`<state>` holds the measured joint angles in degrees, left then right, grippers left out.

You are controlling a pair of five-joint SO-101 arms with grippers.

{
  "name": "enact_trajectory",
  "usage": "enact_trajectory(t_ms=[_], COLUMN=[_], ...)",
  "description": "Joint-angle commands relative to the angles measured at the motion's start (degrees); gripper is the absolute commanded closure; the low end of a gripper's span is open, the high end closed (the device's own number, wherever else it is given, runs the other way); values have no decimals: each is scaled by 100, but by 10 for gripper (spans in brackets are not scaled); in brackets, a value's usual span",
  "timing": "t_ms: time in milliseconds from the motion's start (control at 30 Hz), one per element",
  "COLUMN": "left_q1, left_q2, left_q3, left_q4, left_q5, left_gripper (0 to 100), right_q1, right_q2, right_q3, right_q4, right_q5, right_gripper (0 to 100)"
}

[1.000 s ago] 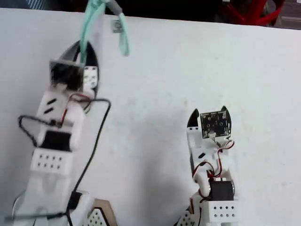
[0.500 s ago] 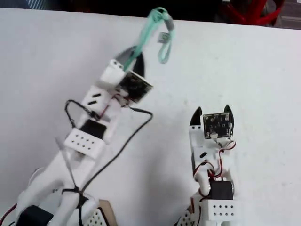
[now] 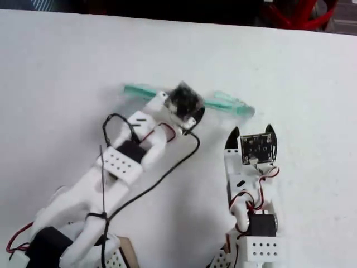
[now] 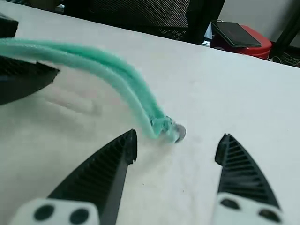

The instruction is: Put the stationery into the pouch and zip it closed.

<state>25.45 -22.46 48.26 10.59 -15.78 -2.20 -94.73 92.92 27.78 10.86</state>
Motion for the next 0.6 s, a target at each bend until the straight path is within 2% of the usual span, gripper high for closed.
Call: enact_trajectory(t_ms=[0,200,333,467,567], left_q1=[-189,-303,-84,-48,-382], left_q2=[-22,-75,-84,-84,-75], left_q3=[-1363,-2945,-3622,-4404,-4914], left_q4=[1688,3534,4668,5459,5802], left_q5=[826,1037,1020,993,993], left_gripper=[749,748,747,747,747], right_q1=[66,66,66,66,66], right_q2=[-40,-40,-40,-40,-40], right_q3=[-44,-44,-44,-44,-44], right_q4=[-110,-110,-110,-110,-110], right_q5=[-9,-9,0,0,0], right_gripper=[734,734,734,734,734])
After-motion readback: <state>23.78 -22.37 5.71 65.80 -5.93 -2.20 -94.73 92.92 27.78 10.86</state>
